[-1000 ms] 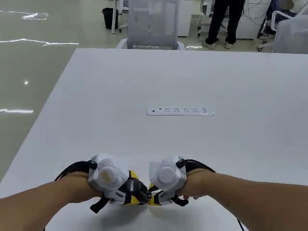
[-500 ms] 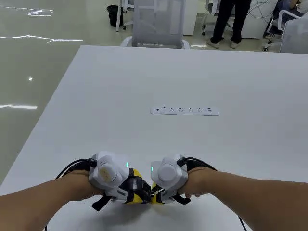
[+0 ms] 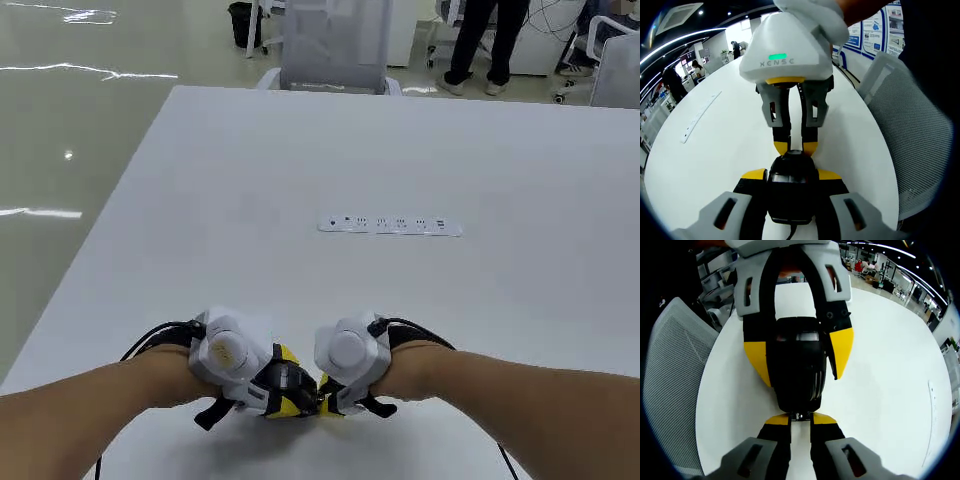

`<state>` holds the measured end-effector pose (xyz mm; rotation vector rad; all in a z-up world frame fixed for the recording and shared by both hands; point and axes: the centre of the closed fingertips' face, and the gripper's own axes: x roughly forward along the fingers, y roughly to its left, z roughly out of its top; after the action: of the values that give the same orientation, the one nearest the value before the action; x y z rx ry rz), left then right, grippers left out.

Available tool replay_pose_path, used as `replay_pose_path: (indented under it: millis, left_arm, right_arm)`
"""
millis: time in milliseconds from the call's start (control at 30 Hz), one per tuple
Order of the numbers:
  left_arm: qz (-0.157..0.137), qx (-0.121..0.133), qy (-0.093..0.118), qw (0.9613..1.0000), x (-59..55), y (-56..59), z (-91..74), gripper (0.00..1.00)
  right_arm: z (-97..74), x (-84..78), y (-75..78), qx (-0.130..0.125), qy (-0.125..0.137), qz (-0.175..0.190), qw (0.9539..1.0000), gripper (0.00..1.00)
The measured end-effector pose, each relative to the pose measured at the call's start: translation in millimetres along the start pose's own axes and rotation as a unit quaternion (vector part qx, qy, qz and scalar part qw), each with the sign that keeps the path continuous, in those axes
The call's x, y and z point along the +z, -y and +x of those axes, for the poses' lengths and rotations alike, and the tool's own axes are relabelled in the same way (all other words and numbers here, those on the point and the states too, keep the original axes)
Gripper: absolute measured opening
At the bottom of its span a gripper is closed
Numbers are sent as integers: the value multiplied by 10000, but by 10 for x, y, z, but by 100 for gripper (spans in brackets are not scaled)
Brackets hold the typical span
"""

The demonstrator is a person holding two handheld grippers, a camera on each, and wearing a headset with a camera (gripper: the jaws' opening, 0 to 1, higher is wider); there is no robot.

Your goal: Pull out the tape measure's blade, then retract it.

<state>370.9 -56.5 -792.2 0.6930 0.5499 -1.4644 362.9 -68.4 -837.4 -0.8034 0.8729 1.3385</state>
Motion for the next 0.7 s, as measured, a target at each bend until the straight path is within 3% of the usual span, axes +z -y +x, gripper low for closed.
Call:
replay_pose_path:
  millis: [167,700]
  left_arm:
    - [7,-16,-31,10000,-2,-2,5,31]
    - [-66,-23,-54,10000,5,-10,12,31]
  right_arm:
    - [-10,-12,1,-3,-11,193,9998,12]
    - [-52,-113,23,3,-129,45,9999,10]
